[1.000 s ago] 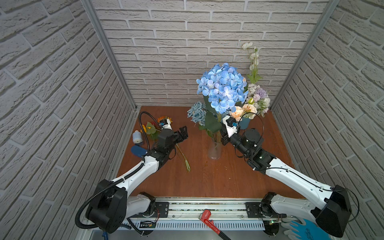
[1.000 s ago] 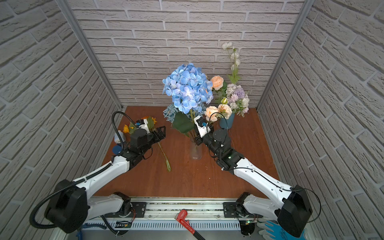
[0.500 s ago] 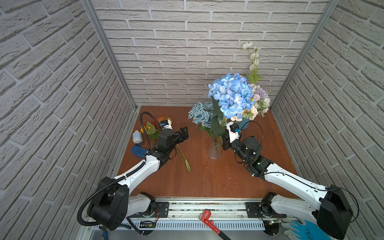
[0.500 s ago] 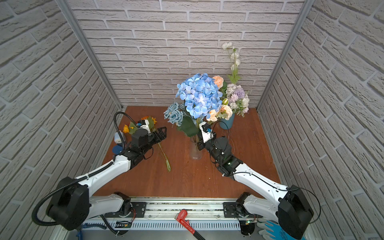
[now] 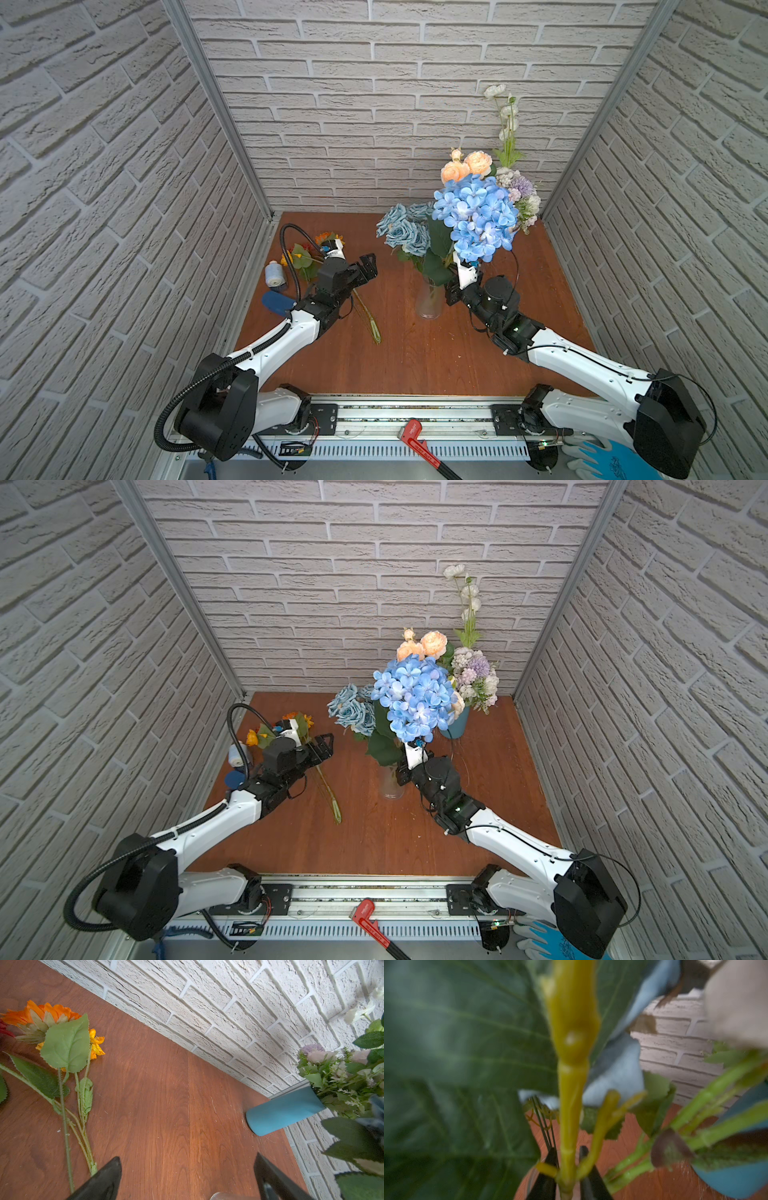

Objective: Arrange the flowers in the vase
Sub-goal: 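Lower the hydrangea stem into the glass vase with the right gripper while the left withdraws, then open the right gripper off the hydrangea while the left reaches toward orange flowers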

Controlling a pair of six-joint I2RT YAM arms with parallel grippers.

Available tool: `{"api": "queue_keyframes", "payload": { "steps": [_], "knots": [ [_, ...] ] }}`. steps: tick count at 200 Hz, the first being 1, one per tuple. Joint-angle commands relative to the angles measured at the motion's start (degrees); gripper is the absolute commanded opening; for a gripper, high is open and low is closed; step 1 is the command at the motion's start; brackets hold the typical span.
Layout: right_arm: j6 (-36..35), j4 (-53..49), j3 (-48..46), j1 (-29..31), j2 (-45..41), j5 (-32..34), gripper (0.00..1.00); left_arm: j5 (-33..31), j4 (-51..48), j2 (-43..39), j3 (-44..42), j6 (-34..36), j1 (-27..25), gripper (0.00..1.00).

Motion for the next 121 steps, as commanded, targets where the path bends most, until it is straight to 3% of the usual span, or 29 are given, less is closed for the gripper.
{"api": "queue_keyframes", "payload": {
  "steps": [1,121],
  "knots": [
    [1.05,-2.68,2.08,-0.17,-0.88,-1.18,0.3,-0.05,2.45,-0.32,0.15,-0.33,0.29,0.98],
    [3.92,-29.04,11.58,-0.17,-5.37,-2.8,0.54,-1.0,1.19,-0.71,0.85,0.22,0.72,0.98]
  ]
}}
